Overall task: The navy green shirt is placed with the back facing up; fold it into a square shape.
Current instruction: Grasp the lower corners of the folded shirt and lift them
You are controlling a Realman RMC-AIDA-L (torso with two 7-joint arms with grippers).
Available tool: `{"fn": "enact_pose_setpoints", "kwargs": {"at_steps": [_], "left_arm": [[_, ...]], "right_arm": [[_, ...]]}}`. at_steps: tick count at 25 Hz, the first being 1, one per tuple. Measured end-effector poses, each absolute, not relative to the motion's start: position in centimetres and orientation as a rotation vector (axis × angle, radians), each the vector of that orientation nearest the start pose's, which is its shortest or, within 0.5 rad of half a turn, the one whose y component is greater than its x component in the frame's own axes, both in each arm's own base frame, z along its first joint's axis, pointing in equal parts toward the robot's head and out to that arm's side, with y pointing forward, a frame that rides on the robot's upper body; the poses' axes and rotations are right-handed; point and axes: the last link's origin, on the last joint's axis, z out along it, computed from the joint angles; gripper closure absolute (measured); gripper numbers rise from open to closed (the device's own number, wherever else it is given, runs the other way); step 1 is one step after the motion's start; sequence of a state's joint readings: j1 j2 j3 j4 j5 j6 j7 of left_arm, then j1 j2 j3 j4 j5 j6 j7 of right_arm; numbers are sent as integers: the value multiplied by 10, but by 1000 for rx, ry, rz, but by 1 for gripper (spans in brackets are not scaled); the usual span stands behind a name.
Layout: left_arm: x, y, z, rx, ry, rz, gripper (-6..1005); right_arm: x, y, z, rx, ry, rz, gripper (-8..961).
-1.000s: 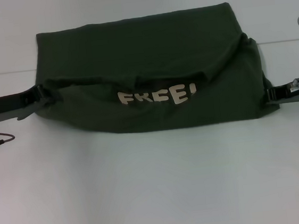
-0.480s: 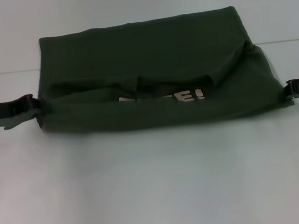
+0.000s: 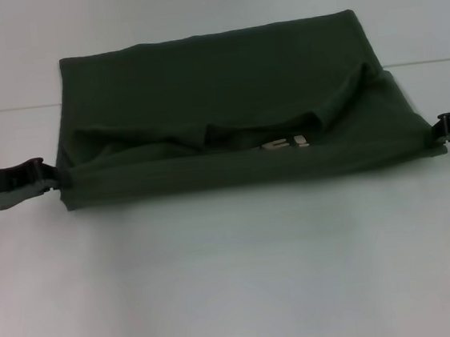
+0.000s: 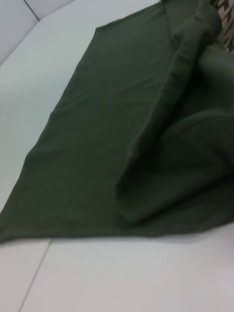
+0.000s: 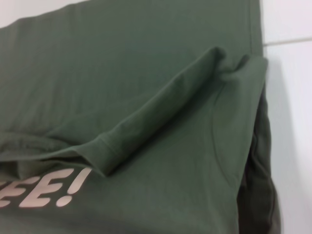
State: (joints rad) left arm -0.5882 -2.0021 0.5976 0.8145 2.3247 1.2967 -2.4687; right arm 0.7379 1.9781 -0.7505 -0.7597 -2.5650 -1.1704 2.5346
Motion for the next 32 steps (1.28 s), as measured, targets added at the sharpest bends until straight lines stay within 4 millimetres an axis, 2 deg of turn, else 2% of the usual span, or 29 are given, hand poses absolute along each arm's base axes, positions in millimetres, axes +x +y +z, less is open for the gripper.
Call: {"fn": "enact_pose_setpoints", "kwargs": {"at_steps": [11,15,19,25,32], "left_arm": [[-311,381,71,-1933,-1749,-448,1000],[-309,378,71,-1969,-1743,-445,1000],[-300,367,71,-2119,-1731,-407,1000],[-292,348,86,-2271,-1715,-370,1000],[-296,323,86,-2374,-1781,-203,999]], "right_arm": [[279,422,57,-2051,1541,115,940],[274,419,58,-2099,1543,125,940],[267,406,62,-2195,1550,120,940],[275,382,77,-2255,1596,96,941],[279,348,78,-2397,1703,45,941]]}}
